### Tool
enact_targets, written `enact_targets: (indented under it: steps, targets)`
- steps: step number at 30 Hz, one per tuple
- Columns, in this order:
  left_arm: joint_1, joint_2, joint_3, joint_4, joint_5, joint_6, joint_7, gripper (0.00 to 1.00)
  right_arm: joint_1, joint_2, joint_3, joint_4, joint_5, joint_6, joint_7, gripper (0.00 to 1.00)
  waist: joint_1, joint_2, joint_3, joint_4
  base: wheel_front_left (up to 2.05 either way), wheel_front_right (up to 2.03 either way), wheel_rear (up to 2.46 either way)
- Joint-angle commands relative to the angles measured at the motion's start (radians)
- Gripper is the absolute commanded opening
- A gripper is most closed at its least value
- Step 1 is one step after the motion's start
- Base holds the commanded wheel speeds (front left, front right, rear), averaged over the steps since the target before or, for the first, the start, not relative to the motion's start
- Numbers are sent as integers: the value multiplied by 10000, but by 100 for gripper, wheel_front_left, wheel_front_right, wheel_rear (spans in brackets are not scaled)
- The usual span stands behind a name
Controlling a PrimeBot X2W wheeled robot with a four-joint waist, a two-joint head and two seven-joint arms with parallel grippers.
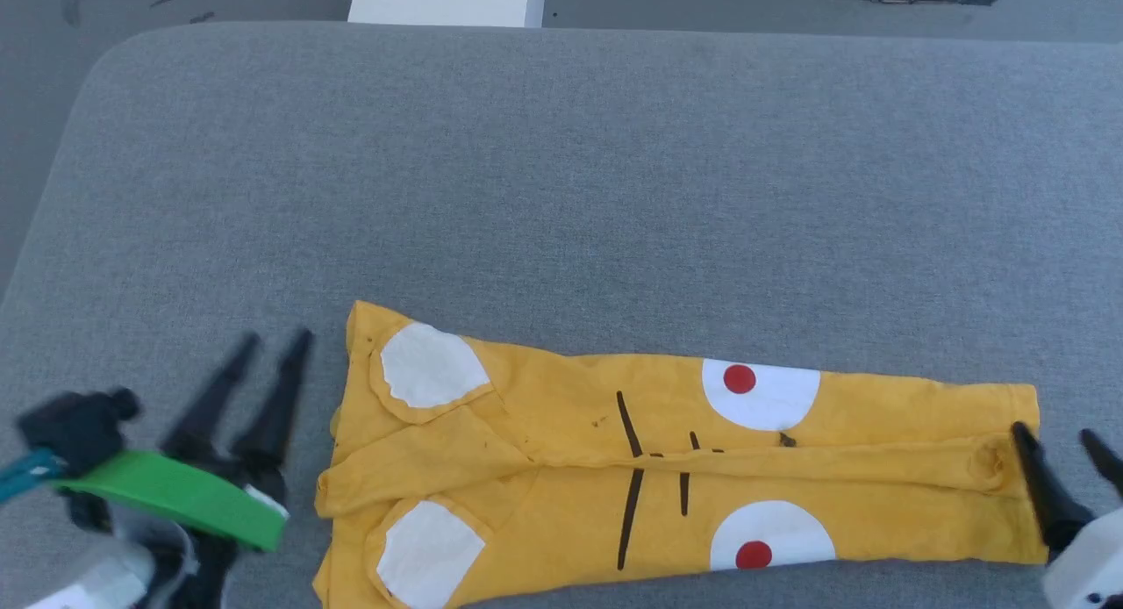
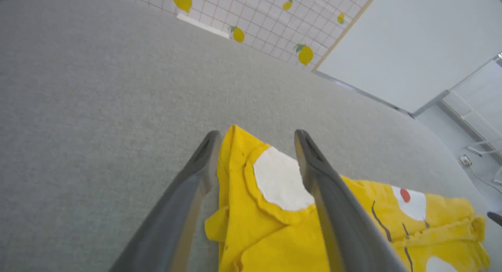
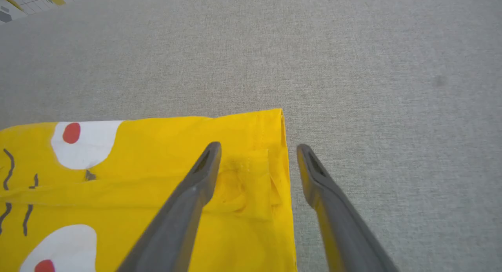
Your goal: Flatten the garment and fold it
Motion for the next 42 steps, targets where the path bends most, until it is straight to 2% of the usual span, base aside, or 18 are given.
enact_targets:
  steps: [1,4,6,10,17,18,19,26,37,42]
  targets:
    - [230,-348,789,-274,551,127,-72,100,-154,31,-247,-187,71,-17,11,100,1,0,57,20,0,0,0]
    - [858,-1187,2472,-977,2062,305,-75,100,-99,-23,-606,-329,-202,-17,219,100,1,0,199,71,0,0,0]
    - [1204,-1626,3081,-1323,3012,338,-75,100,-80,14,-690,-245,-368,-17,370,100,1,0,321,124,0,0,0]
    - [1624,-2311,3687,-1679,4219,108,-76,100,-134,223,-569,83,-419,-17,611,100,1,0,556,279,0,0,0]
    - [1795,-2805,4167,-1575,5577,-129,-77,100,-302,481,-513,845,-479,-17,769,100,1,0,702,508,0,0,0]
    - [1820,-2886,4213,-1532,5703,-163,-77,100,-295,520,-499,978,-447,-17,878,34,1,0,686,531,0,0,0]
    - [1843,-2952,4242,-1501,5782,-201,-77,100,-276,536,-437,1054,-416,-17,981,0,1,0,671,549,0,0,0]
    - [2058,-3526,4558,-1386,6016,-461,-77,100,-495,589,-607,967,-190,-17,838,0,1,0,506,542,0,0,0]
    - [2219,-3615,4620,-1229,6283,-724,-77,100,-1064,-658,-2899,1139,-1111,-17,322,0,1,0,255,305,0,0,0]
    - [2344,-3597,4542,-1152,6291,-719,-47,100,-814,-742,-2503,838,-763,-17,774,0,1,0,71,230,0,0,0]
